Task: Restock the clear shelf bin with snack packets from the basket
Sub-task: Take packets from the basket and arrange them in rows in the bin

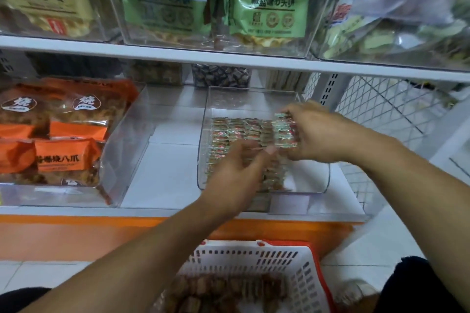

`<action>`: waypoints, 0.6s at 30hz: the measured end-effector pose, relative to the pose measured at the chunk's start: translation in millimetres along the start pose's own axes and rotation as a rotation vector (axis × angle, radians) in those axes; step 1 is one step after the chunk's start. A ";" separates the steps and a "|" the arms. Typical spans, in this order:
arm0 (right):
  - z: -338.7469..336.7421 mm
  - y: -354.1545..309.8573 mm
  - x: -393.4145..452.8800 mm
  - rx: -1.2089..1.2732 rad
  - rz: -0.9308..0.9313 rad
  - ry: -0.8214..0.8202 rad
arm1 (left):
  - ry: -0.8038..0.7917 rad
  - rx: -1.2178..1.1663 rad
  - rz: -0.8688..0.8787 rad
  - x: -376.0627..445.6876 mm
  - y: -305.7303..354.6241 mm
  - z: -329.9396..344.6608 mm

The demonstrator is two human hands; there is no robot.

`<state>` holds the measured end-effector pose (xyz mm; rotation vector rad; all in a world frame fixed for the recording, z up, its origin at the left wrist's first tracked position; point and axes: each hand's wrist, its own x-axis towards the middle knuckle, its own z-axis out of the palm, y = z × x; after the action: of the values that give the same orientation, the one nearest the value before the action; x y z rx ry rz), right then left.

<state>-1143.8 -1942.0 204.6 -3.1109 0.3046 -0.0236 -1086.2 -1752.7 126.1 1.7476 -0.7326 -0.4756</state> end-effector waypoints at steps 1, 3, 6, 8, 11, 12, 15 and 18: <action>2.1 9.8 17.7 -0.158 0.032 -0.035 | -0.038 0.201 0.058 6.3 -5.6 0.6; 14.5 23.5 49.8 -0.352 0.076 -0.126 | -0.168 0.530 0.138 18.2 -18.0 6.7; 42.5 34.2 86.6 -0.454 0.094 -0.243 | -0.236 0.828 0.259 30.0 -32.3 13.4; 57.8 37.9 103.9 -0.480 0.122 -0.301 | -0.237 0.925 0.306 35.8 -41.4 12.4; 70.8 39.9 116.7 -0.451 0.175 -0.366 | -0.257 0.962 0.247 39.9 -50.7 8.6; 74.0 40.8 118.4 -0.450 0.190 -0.378 | -0.258 0.972 0.233 39.7 -52.2 8.2; 80.1 42.9 119.8 -0.582 0.204 -0.379 | -0.231 1.004 0.246 37.5 -52.8 7.4; 84.1 40.1 116.2 -0.793 0.209 -0.388 | -0.247 1.016 0.225 36.9 -53.4 6.3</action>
<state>-1036.2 -2002.7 121.4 -3.6785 0.7831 0.9012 -1050.9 -1772.8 75.0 2.5070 -1.5023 -0.1487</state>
